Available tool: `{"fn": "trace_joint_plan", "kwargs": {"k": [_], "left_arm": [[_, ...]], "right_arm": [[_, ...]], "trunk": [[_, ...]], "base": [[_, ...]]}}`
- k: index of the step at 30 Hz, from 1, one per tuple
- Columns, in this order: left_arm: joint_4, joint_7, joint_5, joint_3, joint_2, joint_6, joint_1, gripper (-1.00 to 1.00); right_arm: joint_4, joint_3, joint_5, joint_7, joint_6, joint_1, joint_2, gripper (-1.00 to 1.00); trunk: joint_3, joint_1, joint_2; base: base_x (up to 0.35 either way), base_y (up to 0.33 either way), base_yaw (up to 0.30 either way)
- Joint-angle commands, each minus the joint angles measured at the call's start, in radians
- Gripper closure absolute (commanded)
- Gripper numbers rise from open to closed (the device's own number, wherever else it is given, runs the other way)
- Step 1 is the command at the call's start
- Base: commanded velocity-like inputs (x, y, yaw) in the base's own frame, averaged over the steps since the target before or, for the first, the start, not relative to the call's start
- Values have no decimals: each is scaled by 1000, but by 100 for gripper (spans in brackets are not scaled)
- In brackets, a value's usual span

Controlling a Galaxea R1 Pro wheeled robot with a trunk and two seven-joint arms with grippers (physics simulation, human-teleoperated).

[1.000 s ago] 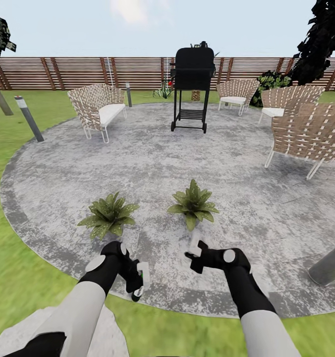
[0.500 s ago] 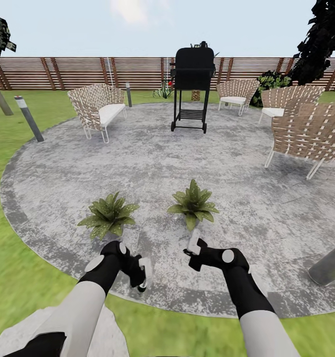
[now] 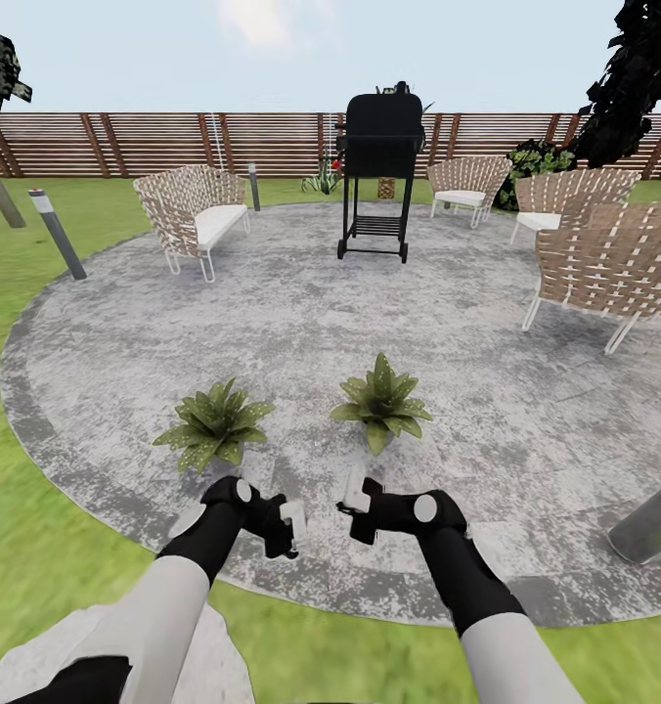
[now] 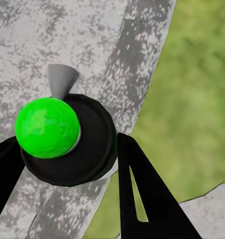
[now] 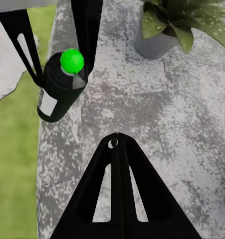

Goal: Pick up the pesticide atomizer in the garden and spray insectifuge to fully cover both potted plants in the garden.

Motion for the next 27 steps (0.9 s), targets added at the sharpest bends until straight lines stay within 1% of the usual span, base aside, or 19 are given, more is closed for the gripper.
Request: {"fn": "trace_joint_plan", "kwargs": {"k": [1,3,4,6,8,13,16,18,21,23,25,27], "left_arm": [[0,-1,7,7,-2,1,3,100],[1,13,38,6,-2,-3,12,100],[1,16,49,5,-1,-11,14,100],[1,19,60,6,1,-46,16,100],[1,20,75,8,3,-73,16,100],[1,12,107,11,7,-85,15,100],[1,6,136,11,10,-86,15,100],[0,-13,151,11,11,-87,15,100],[-1,-57,157,12,13,-87,15,100],[0,-71,162,13,22,-87,15,100],[-1,-86,183,13,29,-88,15,100],[-1,-116,218,12,33,-89,14,100]], "right_arm": [[-1,13,-11,2,-6,0,0,100],[-4,45,-46,2,16,0,0,100],[-7,68,-55,2,37,0,0,100],[-10,99,-62,2,58,0,0,100],[-11,112,-64,2,65,0,0,100],[-13,115,-65,2,68,0,0,100],[-14,115,-65,3,68,0,0,100],[-15,115,-65,3,68,0,0,100],[-15,115,-65,3,68,0,0,100],[-14,115,-65,3,68,0,0,100],[-14,115,-65,2,68,0,0,100],[-14,115,-65,2,68,0,0,100]], "trunk": [[-1,0,0],[-1,0,0],[-1,0,0],[-1,0,0],[-1,0,0],[-1,0,0],[-1,0,0],[-1,0,0],[-1,0,0],[-1,0,0],[-1,0,0],[-1,0,0]], "base": [[0,0,0],[0,0,0],[0,0,0],[0,0,0],[0,0,0],[0,0,0],[0,0,0],[0,0,0],[0,0,0],[0,0,0],[0,0,0],[0,0,0]]}}
